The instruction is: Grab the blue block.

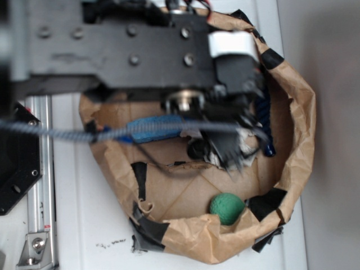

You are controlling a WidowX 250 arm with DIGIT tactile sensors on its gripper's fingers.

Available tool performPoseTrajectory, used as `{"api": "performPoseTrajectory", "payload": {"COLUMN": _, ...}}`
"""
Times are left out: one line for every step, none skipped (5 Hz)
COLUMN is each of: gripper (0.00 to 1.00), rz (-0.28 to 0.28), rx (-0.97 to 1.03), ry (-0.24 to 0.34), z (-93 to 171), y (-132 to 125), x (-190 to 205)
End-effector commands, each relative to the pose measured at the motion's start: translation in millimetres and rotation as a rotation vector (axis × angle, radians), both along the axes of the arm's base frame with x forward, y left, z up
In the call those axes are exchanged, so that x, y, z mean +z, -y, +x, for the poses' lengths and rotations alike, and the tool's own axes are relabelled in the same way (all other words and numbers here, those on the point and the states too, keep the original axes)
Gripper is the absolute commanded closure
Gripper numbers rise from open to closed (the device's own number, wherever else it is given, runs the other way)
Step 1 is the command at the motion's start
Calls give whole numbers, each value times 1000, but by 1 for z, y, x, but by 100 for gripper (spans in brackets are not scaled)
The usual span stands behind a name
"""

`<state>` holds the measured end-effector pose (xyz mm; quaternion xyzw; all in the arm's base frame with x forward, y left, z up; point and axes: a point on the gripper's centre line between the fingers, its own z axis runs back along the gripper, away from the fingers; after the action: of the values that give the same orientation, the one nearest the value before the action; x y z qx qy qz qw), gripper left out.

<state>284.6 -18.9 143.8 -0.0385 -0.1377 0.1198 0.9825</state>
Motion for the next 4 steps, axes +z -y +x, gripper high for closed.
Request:
{"api": "performPoseTrajectory", "payload": {"gripper": 100, "rz": -15, "rx": -241, "ry": -74, "z": 0, "y": 9, "x": 56}}
{"api": "performPoseTrajectory", "payload": {"gripper": 100, "rz": 41, "rx": -210, "ry": -155, "z": -22, "y": -12, "x": 53}}
{"api": "performPoseTrajectory", "payload": {"gripper": 100, "rz": 58, "rx": -291, "ry": -169, "z": -38, "y": -28, "x": 38}}
{"api": "performPoseTrajectory", "payload": {"gripper": 100, "rz": 89, "rx": -309, "ry": -170, "z": -42, "y": -27, "x": 42}}
